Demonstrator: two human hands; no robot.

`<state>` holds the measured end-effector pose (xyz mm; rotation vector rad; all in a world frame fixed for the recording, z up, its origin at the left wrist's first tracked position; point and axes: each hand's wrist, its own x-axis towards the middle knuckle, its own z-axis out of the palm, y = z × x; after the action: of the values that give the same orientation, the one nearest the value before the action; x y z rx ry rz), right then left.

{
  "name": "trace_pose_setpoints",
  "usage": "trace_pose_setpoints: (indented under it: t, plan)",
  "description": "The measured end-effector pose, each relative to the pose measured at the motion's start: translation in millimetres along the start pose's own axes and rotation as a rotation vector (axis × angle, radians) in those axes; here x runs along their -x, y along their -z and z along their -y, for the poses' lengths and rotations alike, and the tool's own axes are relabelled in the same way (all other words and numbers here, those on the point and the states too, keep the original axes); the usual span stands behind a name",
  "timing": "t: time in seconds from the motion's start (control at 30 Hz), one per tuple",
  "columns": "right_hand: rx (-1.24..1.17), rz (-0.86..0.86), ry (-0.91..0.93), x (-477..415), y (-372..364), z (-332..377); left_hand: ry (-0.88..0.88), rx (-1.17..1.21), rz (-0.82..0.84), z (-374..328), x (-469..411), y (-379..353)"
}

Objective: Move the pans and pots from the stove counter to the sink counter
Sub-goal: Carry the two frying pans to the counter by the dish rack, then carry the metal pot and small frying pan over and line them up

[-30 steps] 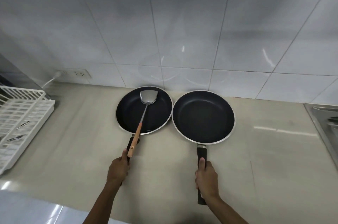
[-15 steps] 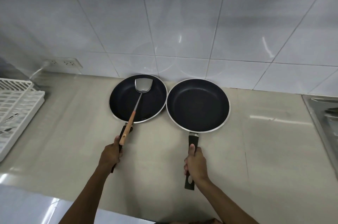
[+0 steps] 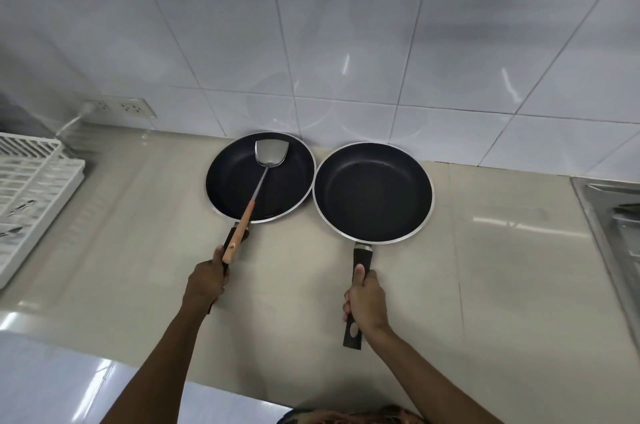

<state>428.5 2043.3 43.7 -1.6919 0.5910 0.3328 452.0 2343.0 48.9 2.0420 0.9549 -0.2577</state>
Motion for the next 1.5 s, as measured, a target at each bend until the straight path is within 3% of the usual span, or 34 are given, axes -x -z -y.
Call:
trace_pose_setpoints:
  t: [0.23,0.47,0.7,0.8,0.9,1.03,1.23,1.37,1.5]
  plan:
    - [0.084,-0.018,0.065,11,4,3,0.034,-0.164,-0.117,19,31,5]
    - [0.033,0.004,0.059,46,3,-22,0.006,-0.122,-0.232,58,84,6]
    - [0.102,0.078,0.074,91,14,-50,-0.033,-0.117,-0.136,71,144,-31]
    - [0.148,0.113,0.073,109,21,-69,-0.081,-0.218,-0.069,77,176,-59]
    - [0.335,0.161,0.157,125,34,-85,-0.181,-0.394,-0.013,83,210,-86]
    - [0.631,0.175,0.45,142,66,-104,-0.371,-0.652,0.057,91,252,-109]
    - [0.85,0.092,0.846,168,156,-133,-0.709,-0.888,0.09,93,317,-153]
    - [0.952,-0.021,0.975,186,242,-161,-0.987,-0.842,0.021,83,374,-203]
    - [1.033,-0.15,0.98,216,351,-203,-1.195,-0.787,0.074,67,459,-274]
